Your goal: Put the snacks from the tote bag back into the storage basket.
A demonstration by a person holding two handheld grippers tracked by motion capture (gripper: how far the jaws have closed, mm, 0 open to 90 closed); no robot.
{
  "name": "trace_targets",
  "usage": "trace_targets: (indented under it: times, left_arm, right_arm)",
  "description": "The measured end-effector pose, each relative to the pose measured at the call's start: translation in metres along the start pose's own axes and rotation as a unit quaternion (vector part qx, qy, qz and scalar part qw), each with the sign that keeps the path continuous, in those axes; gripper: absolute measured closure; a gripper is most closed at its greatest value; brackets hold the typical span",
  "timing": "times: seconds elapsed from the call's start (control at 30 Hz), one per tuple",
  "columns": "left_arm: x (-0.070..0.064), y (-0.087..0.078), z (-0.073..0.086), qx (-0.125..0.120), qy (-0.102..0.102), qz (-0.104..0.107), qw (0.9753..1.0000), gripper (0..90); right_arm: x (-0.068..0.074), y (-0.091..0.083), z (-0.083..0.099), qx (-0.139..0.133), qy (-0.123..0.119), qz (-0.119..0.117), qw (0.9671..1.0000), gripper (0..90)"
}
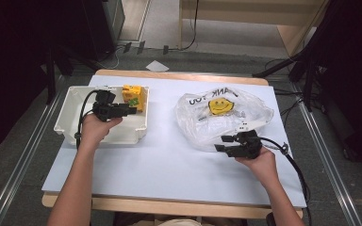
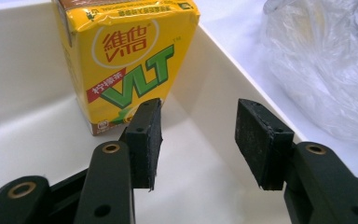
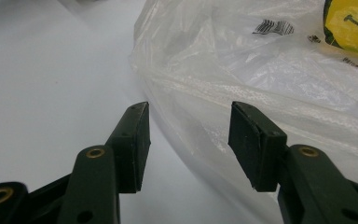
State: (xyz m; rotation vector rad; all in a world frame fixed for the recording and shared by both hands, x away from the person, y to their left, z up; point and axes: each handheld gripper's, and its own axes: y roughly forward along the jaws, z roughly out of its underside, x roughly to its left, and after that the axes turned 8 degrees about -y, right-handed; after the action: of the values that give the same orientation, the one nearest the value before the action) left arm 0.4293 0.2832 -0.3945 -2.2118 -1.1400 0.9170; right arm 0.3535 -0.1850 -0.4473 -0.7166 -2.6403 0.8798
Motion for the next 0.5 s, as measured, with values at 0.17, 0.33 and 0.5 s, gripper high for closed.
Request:
trace_targets:
  times: [0.17, 0.33, 0.5]
  left_arm:
    - [-0.014, -0.006, -0.003, 0.0, 0.016, 0.003, 0.9999, 48.7]
    - [-0.028, -0.008, -0.006, 0.008, 0.024, 0.012, 0.9996, 46.4]
    - [-0.041, -0.009, -0.008, 0.011, 0.03, 0.021, 0.9993, 44.0]
  right_arm:
    - [-0.002, 0.0, -0.002, -0.011, 0.006, -0.003, 0.9999, 49.6]
    - [-0.003, 0.001, -0.003, -0.011, 0.004, -0.004, 0.9999, 49.8]
    - [-0.003, 0.001, -0.003, -0.013, 0.004, -0.004, 0.9999, 49.8]
